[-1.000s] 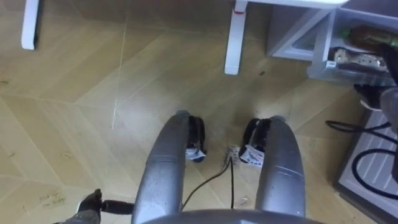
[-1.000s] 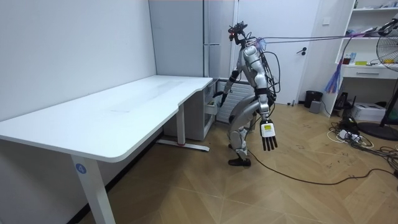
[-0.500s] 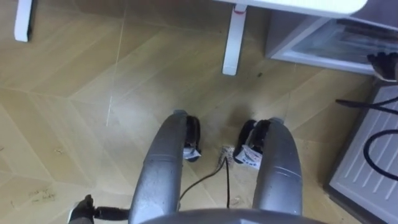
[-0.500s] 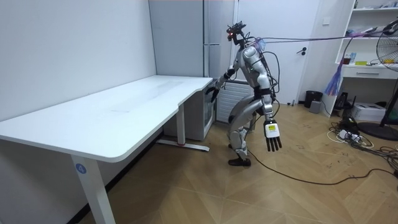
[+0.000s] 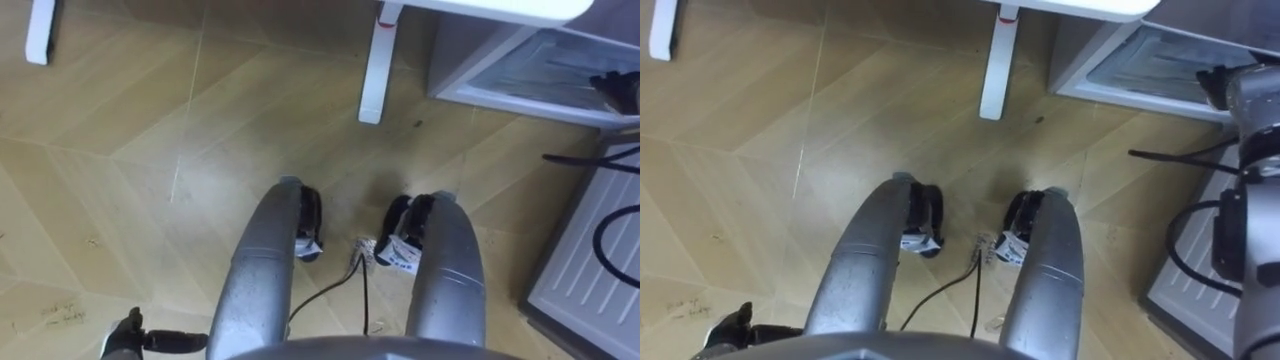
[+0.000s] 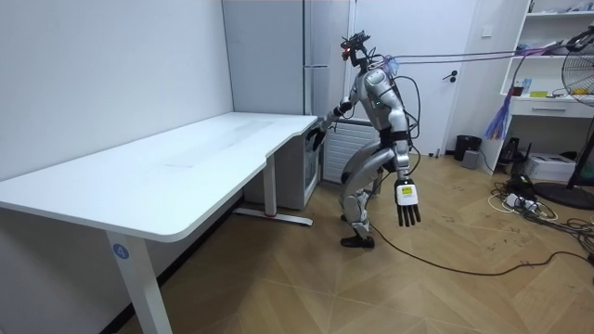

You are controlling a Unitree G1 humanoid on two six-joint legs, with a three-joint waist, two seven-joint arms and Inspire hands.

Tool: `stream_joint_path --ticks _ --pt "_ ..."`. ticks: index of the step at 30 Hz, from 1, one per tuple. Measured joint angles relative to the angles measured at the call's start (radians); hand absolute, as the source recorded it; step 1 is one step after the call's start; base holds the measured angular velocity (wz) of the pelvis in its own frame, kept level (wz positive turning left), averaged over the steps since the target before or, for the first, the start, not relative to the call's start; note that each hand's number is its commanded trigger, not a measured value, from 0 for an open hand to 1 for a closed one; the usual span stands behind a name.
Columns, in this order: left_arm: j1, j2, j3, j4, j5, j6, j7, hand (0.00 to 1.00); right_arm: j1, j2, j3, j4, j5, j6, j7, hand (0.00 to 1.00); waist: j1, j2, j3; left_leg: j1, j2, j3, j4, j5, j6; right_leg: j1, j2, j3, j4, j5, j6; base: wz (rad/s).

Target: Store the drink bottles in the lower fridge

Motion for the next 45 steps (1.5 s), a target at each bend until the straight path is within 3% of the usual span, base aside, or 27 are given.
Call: stream_joint_path --ticks 8,11,15,19,24,26,30,31,37,41,43,45 --pt "0.036 0.011 -0.019 -0.009 0.001 0.004 -0.016 0.0 0.001 0.0 0.02 0.007 -0.015 0.0 0.001 0.0 0.012 0.003 0.0003 0.008 0.009 -0.015 0.005 -0.001 -0.001 0.022 0.011 -0.017 -0.014 0.001 -0.002 0.0" --pt "0.054 0.023 -0.02 -0.043 0.001 0.007 -0.046 0.0 0.018 0.0 0.02 0.017 -0.05 -0.004 0.036 0.0 0.026 0.017 0.0021 0.029 0.021 -0.037 -0.001 -0.002 -0.004 0.065 0.031 -0.038 -0.049 0.01 -0.003 -0.04" --pt "0.052 0.029 -0.022 -0.035 -0.003 0.011 -0.077 0.0 0.08 -0.002 0.04 0.076 -0.082 -0.023 0.185 0.0 0.042 0.037 0.0072 0.117 0.02 -0.045 -0.056 -0.001 -0.006 0.161 0.04 -0.051 -0.113 0.018 0.006 0.0" --pt "0.05 0.053 -0.04 -0.028 -0.001 0.015 -0.111 0.0 0.179 -0.004 0.098 0.101 -0.188 -0.027 0.331 0.0 0.057 0.035 0.0073 0.211 0.018 -0.046 -0.13 0.007 -0.008 0.254 0.046 -0.063 -0.184 0.031 0.006 -0.01" --pt "0.044 0.043 -0.044 0.001 -0.006 0.019 -0.144 0.0 0.325 -0.001 0.111 0.132 -0.326 -0.026 0.472 0.0 0.057 0.031 0.0053 0.328 0.021 -0.046 -0.21 0.006 -0.015 0.374 0.064 -0.077 -0.266 0.032 0.009 0.02" --pt "0.042 0.044 -0.05 0.01 -0.026 0.024 -0.153 0.0 0.367 0.017 0.135 0.133 -0.387 -0.028 0.496 0.0 0.048 0.03 0.0049 0.365 0.024 -0.047 -0.236 0.004 -0.019 0.416 0.075 -0.083 -0.299 0.034 0.009 -0.04" --pt "0.029 0.04 -0.055 0.02 -0.03 0.022 -0.158 0.0 0.467 0.113 0.136 0.145 -0.439 -0.027 0.535 0.0 0.031 0.028 -0.0034 0.449 0.047 -0.047 -0.29 -0.003 -0.033 0.508 0.114 -0.084 -0.382 0.043 0.011 -0.12" --pt "0.027 0.037 -0.055 0.021 -0.031 0.022 -0.156 0.0 0.501 0.141 0.136 0.148 -0.436 -0.026 0.549 0.0 0.026 0.031 -0.0109 0.475 0.056 -0.047 -0.308 -0.005 -0.035 0.535 0.127 -0.083 -0.411 0.05 0.011 -0.15" --pt "0.025 -0.023 -0.048 0.07 -0.028 0.013 -0.151 0.0 0.659 0.25 0.124 0.149 -0.429 -0.028 0.618 0.0 -0.022 0.06 -0.0341 0.643 0.054 -0.044 -0.426 0.001 -0.042 0.707 0.134 -0.102 -0.529 0.065 0.022 0.01" --pt "0.033 -0.05 -0.019 0.085 -0.023 0.026 -0.134 0.0 0.722 0.307 0.117 0.15 -0.425 -0.026 0.639 0.0 -0.025 0.064 -0.036 0.768 0.054 -0.03 -0.537 0.024 -0.051 0.827 0.152 -0.092 -0.631 0.093 0.026 -0.09" --pt "0.034 -0.06 -0.019 0.088 -0.022 0.029 -0.117 0.0 0.743 0.344 0.117 0.15 -0.426 -0.023 0.649 0.0 -0.043 0.058 -0.0353 0.851 0.052 -0.018 -0.621 0.05 -0.06 0.902 0.163 -0.091 -0.705 0.115 0.025 -0.04" --pt "0.035 -0.069 -0.019 0.088 -0.022 0.029 -0.103 0.0 0.764 0.356 0.118 0.146 -0.426 -0.022 0.66 0.0 -0.049 0.056 -0.0354 0.904 0.052 -0.017 -0.661 0.059 -0.066 0.952 0.172 -0.091 -0.744 0.123 0.023 -0.05"
